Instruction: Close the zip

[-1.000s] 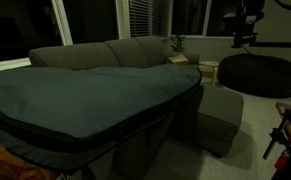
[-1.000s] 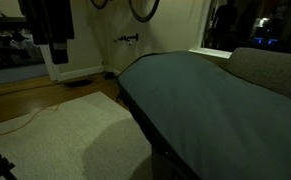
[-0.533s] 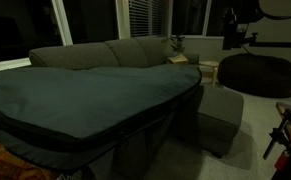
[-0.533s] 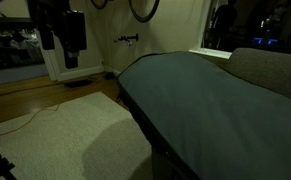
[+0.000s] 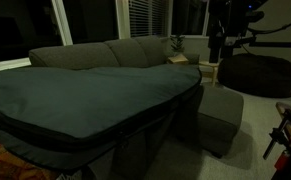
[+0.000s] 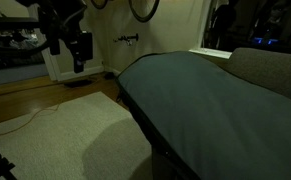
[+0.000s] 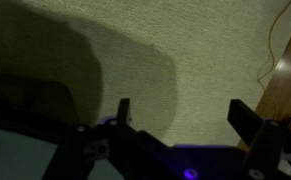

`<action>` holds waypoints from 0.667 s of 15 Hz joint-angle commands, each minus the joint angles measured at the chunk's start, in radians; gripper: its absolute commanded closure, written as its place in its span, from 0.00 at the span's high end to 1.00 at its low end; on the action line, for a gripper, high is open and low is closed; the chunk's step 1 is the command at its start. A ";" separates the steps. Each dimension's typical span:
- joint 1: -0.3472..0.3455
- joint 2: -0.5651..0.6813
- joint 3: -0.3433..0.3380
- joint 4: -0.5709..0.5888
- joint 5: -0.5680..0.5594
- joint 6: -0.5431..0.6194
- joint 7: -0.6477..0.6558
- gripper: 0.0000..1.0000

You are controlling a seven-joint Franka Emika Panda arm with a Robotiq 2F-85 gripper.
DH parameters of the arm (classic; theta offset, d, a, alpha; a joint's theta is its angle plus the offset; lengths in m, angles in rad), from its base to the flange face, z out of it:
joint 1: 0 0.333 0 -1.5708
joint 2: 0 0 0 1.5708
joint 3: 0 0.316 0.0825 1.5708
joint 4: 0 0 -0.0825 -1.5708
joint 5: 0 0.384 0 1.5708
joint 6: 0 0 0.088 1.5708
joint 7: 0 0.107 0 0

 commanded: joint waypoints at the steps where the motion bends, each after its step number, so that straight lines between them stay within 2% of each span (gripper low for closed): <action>1: 0.018 0.066 0.010 0.030 0.075 0.057 -0.057 1.00; 10: 0.015 0.231 0.082 0.085 0.296 0.217 -0.148 1.00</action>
